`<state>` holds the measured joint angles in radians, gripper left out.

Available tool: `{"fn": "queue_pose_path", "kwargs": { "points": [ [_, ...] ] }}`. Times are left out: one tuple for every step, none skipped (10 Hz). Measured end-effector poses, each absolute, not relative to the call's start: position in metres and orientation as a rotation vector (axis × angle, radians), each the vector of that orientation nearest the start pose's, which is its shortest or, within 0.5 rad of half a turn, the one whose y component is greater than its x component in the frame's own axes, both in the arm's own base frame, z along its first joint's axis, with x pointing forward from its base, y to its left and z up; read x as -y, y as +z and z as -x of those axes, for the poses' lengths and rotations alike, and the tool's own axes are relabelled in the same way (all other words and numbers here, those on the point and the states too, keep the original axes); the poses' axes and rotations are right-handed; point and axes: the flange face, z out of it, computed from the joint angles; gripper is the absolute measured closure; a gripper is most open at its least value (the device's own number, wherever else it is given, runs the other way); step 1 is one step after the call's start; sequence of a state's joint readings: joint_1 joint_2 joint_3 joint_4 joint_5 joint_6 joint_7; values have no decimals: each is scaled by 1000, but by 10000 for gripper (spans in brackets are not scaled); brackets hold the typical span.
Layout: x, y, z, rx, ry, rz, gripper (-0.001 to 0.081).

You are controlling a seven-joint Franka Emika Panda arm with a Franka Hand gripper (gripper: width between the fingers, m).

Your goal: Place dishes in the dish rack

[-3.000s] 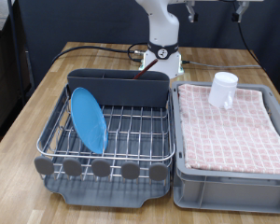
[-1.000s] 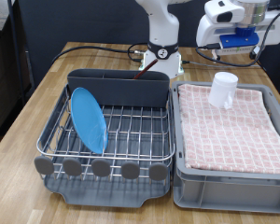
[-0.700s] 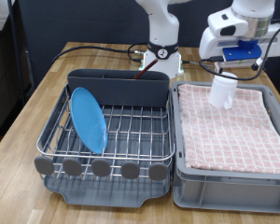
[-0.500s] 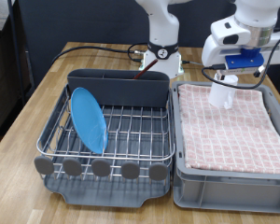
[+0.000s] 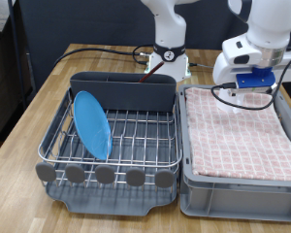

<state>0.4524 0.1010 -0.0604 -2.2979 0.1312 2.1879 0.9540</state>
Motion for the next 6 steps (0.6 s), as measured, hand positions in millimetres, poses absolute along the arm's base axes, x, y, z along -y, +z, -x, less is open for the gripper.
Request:
{"fn": "queue_pose_path", "kwargs": {
  "points": [
    [-195,283,-459,-1020,361,3015,4],
    [-194,277,-459,-1023,369,3019,4],
    [-194,272,-458,-1024,379,3023,4],
    [-193,268,-457,-1025,389,3025,4],
    [-192,264,-455,-1026,398,3027,4],
    [-190,260,-454,-1027,405,3027,4]
  ]
}}
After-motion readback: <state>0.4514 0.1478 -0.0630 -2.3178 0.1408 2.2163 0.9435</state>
